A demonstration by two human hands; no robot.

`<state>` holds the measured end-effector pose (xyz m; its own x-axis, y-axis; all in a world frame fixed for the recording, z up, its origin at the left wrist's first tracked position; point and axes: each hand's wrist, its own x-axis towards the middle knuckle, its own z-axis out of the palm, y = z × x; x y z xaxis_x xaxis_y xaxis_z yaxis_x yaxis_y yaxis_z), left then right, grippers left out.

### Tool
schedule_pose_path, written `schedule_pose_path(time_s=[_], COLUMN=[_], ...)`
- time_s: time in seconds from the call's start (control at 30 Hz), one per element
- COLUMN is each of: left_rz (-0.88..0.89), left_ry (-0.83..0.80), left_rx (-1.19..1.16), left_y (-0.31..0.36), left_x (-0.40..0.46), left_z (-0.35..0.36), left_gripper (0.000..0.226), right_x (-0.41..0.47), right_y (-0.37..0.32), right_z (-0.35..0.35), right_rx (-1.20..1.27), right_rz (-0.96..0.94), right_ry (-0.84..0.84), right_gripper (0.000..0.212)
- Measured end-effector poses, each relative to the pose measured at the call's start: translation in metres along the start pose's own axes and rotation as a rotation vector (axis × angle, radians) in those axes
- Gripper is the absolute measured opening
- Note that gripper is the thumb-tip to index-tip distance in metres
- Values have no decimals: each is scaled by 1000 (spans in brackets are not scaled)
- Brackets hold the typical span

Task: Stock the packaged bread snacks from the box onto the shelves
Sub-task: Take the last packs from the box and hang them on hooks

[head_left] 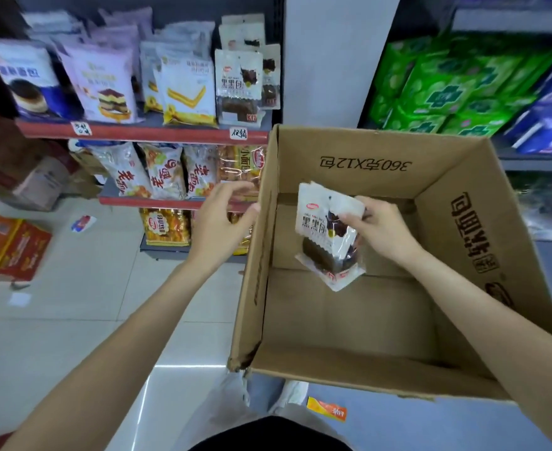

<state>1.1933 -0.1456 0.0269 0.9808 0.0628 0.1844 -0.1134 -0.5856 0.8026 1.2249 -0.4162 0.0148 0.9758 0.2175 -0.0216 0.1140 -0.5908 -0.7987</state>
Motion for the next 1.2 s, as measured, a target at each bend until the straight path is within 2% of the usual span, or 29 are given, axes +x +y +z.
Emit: schedule_pose_path(time_s=[0.1, 0.27, 0.4, 0.5, 0.57, 0.63, 0.73, 0.77, 0.9, 1.03, 1.1, 1.2], left_rz=[80, 32, 99, 122, 138, 144, 150, 165, 223, 283, 326, 392], left_ry=[-85, -349, -434, -330, -214, -122, -26, -4, 37, 174, 236, 266], left_rx=[7, -224, -347, -362, -325, -340, -416, -405, -316, -255, -87, 271], left_y=[20, 56, 77, 94, 106, 117, 135, 143, 169, 171, 157, 130], left_x=[12, 44, 80, 111, 131, 151, 184, 195, 243, 279, 297, 321], left_z=[-2, -16, -35, -48, -57, -66, -78, -83, -109, -129, -137, -145], left_gripper=[38, 99, 101, 93, 90, 88, 83, 82, 86, 60, 52, 46], right_x=[13, 38, 67, 92, 106, 118, 136, 144, 185, 231, 256, 285], right_y=[-31, -83, -131, -165, -184, -196, -208, -212, -236, -258, -266, -273], right_z=[-31, -67, -91, -102, -107, -112, -112, -112, -118, -121, -119, -110], right_rx=[222, 410, 599, 597, 550, 468, 338, 320, 361, 563, 643, 518], right_rz=[-23, -146, -183, -225, -255, -294, -335, -364, -501, -488, -416, -379], right_ry=[41, -18, -54, 12, 108, 130, 72, 95, 246, 300, 285, 352], right_gripper=[7, 11, 23, 20, 26, 47, 90, 96, 82, 66, 63, 62])
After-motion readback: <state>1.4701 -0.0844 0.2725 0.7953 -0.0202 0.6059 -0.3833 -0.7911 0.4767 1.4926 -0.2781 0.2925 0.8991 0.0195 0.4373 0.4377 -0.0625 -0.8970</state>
